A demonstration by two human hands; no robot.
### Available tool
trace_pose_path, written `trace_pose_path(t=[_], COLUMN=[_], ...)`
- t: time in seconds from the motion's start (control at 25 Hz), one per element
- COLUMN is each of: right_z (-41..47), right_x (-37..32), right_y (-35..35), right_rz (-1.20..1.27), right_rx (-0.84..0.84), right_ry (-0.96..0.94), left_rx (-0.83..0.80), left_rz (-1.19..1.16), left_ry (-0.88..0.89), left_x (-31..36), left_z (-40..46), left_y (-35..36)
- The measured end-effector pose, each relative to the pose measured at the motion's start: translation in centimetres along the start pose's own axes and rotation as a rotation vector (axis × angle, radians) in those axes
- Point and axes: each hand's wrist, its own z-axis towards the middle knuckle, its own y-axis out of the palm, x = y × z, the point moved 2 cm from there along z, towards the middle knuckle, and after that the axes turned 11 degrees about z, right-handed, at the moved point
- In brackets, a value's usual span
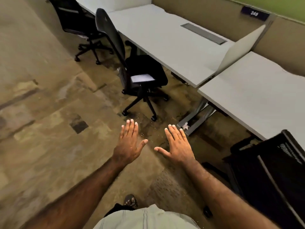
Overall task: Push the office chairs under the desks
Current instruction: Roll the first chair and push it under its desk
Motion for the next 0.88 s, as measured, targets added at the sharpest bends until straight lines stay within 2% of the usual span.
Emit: trace_pose_path(t=[0.4,0.68,0.88], right_z=[16.5,28.5,38.9], right_x=[-11.9,-16.2,-18.4], right_y=[4.5,8.0,10.6], right_rz=[-0.010,0.019,0.030], right_rx=[-0.090,-0.130,-0.188], right_ry=[-0.154,-0.249,-0.288], left_rx=[-0.007,0.011,-0.062], left_rz=[-0.090,-0.104,-0.064], left_ry=[-0.298,-0.434,-0.528], left_x=[-16.1,-24.6,-31.6], left_z=[2.3,7.1,12.0], left_y=[2.8,4.8,5.3])
